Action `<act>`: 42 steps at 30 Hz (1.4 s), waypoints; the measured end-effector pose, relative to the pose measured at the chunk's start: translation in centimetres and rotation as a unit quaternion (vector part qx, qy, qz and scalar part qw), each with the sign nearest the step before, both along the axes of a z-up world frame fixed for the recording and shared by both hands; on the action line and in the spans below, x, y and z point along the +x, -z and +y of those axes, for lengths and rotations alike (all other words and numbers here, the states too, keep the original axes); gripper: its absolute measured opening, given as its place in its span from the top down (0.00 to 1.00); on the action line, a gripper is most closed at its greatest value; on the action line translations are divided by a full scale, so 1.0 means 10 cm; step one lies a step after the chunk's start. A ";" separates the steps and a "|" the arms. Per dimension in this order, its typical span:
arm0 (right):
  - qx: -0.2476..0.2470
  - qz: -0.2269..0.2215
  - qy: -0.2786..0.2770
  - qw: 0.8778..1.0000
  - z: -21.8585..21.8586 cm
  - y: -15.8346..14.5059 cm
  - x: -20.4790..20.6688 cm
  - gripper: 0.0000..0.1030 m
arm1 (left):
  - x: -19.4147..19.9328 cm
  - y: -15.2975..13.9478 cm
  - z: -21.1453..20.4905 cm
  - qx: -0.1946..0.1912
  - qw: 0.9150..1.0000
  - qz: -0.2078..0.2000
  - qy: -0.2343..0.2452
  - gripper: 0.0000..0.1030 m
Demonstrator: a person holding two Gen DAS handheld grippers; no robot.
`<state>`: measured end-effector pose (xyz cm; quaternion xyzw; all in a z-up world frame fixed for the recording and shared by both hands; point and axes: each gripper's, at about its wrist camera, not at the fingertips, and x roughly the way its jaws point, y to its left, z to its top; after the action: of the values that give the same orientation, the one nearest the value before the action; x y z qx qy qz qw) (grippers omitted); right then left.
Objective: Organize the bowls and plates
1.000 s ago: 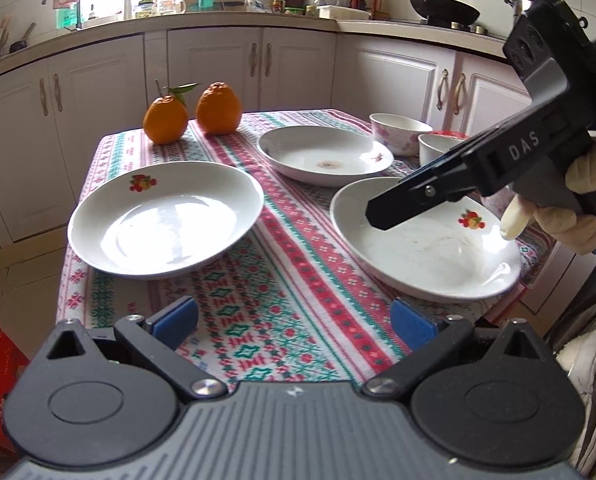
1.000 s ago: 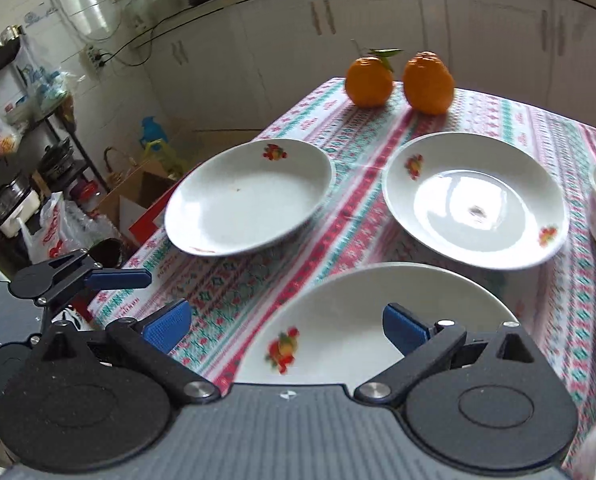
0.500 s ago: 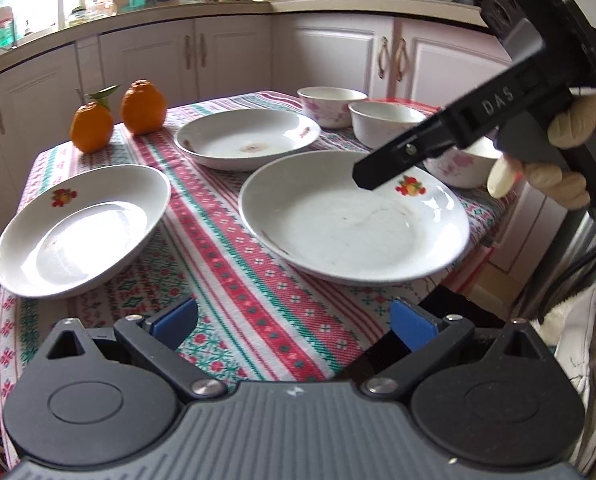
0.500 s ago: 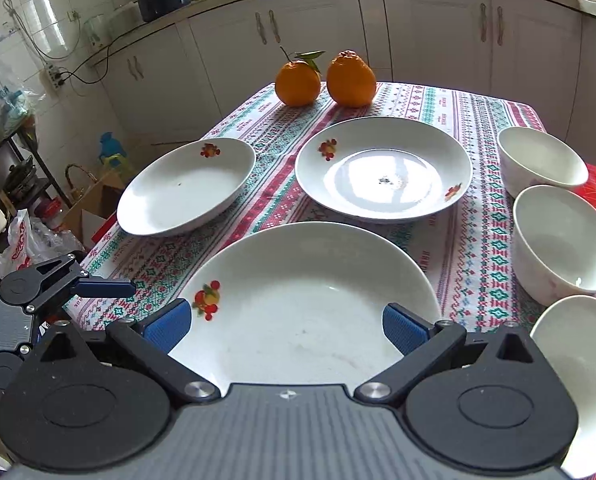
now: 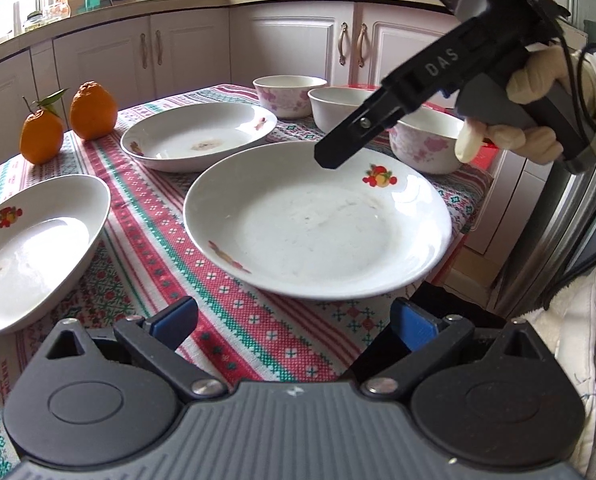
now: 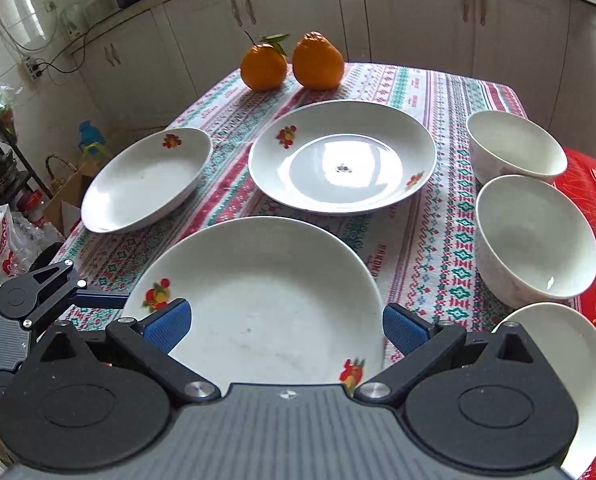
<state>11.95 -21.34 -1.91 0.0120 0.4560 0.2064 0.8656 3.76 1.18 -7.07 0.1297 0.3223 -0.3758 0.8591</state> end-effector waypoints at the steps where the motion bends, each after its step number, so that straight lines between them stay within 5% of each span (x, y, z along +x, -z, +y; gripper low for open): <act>1: 0.000 0.004 -0.002 1.000 -0.01 0.00 0.04 0.00 | 0.00 0.00 0.00 -0.002 1.000 0.000 0.003 0.01; 12: 0.002 0.069 -0.035 0.997 -0.02 0.14 0.34 0.00 | 0.05 0.01 -0.08 -0.005 1.000 0.000 0.023 0.01; 21: 0.001 0.091 -0.053 0.994 0.00 0.20 0.40 0.13 | 0.09 0.02 -0.09 -0.006 1.000 0.006 0.022 0.04; 42: 0.059 0.164 -0.047 0.984 -0.14 0.26 0.60 0.12 | 0.09 0.00 -0.10 -0.004 0.999 -0.002 0.041 0.06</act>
<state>17.91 -22.79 -4.49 0.0754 0.5785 0.2684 0.7665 4.66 0.23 -7.10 0.1405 0.3134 -0.4119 0.8440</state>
